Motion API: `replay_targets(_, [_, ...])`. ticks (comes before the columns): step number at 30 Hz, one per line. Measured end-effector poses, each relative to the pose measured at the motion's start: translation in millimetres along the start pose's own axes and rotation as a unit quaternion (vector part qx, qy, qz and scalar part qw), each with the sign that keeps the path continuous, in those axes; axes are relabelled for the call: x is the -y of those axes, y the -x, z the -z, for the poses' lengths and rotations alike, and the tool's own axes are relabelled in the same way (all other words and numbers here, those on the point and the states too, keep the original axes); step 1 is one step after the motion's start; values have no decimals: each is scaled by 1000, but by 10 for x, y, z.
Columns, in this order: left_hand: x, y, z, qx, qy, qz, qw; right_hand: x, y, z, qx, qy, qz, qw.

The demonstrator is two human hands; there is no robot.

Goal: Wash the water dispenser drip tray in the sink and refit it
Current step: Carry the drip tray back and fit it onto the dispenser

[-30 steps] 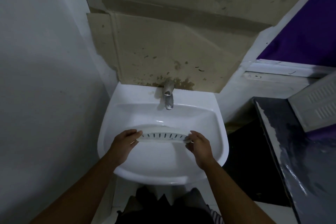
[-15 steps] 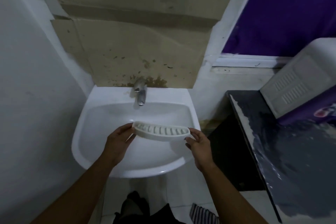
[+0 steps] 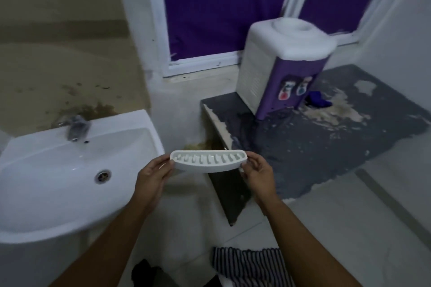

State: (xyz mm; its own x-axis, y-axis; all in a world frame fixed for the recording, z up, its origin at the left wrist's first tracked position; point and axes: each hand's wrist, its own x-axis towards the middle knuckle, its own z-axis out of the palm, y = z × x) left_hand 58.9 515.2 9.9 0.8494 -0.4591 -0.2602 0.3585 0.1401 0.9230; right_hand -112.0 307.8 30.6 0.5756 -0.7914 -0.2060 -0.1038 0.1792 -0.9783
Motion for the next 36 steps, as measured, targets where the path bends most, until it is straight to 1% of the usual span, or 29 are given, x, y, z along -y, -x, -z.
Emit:
replay_targets(5, [227, 189, -894, 28, -46, -14, 998, 109, 10, 908, -65, 24, 35, 997])
replay_targets(9, [367, 191, -1431, 57, -67, -23, 996, 132, -117, 1436, -102, 14, 22, 994])
replay_targets(12, [500, 109, -1763, 88, -73, -12, 993, 127, -282, 1762, -129, 17, 20, 991])
replay_targets(14, [598, 13, -2012, 95, -68, -5, 993, 135, -430, 1955, -142, 15, 19, 990])
replay_targets(19, [834, -284, -2636, 107, -87, -22, 990, 210, -975, 2406, -146, 40, 12, 988])
replay_targets(23, [955, -544, -3049, 100, -97, -9, 990, 358, -1423, 2695, -130, 43, 8, 991])
replay_targets(28, [1023, -722, -3435, 48, -121, 2, 992, 386, -1856, 2956, -121, 49, -37, 991])
replay_targets(32, [1058, -797, -3644, 35, -107, 28, 993, 332, -2136, 3085, -121, 38, -75, 989])
replay_targets(34, [1083, -831, -3728, 30, -106, 35, 993, 305, -2289, 3115, -115, 40, -79, 989])
replay_targets(36, [1137, -896, -3808, 7, -93, 52, 994, 285, -2468, 3125, -106, 46, -78, 990])
